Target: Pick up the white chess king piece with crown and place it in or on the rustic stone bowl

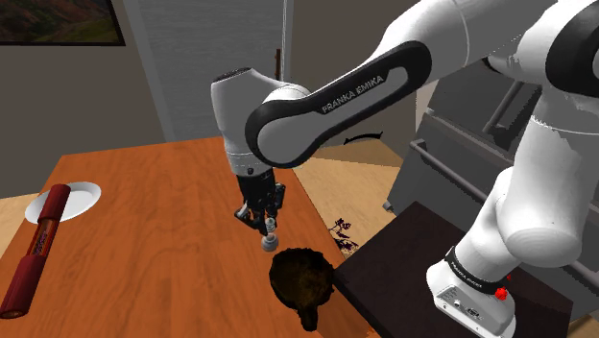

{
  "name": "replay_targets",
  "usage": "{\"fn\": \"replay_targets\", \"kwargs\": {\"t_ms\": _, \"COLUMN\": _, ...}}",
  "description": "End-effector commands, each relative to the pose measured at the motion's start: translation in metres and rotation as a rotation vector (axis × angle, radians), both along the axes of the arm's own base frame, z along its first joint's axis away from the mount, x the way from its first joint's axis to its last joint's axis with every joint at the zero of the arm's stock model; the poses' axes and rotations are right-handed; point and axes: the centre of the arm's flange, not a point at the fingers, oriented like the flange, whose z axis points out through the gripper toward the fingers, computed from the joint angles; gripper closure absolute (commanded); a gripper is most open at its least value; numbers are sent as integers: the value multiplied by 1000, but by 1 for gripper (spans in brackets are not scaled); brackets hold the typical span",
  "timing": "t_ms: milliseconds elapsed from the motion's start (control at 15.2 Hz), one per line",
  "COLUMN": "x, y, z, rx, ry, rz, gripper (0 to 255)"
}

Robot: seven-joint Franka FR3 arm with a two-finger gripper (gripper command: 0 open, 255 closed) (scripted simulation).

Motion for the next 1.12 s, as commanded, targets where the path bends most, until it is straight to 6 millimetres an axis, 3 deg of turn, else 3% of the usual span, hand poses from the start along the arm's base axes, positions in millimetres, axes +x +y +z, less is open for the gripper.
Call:
{"fn": "replay_targets", "kwargs": {"t_ms": 0, "x": -26, "y": -10, "z": 1, "rx": -1, "ry": -1, "rz": -1, "gripper": 255}}
{"fn": "replay_targets", "kwargs": {"t_ms": 330, "x": -86, "y": -38, "z": 6, "rx": -1, "ry": -1, "rz": -1, "gripper": 255}}
{"fn": "replay_targets", "kwargs": {"t_ms": 1056, "x": -86, "y": -38, "z": -52, "rx": -1, "ry": -1, "rz": -1, "gripper": 255}}
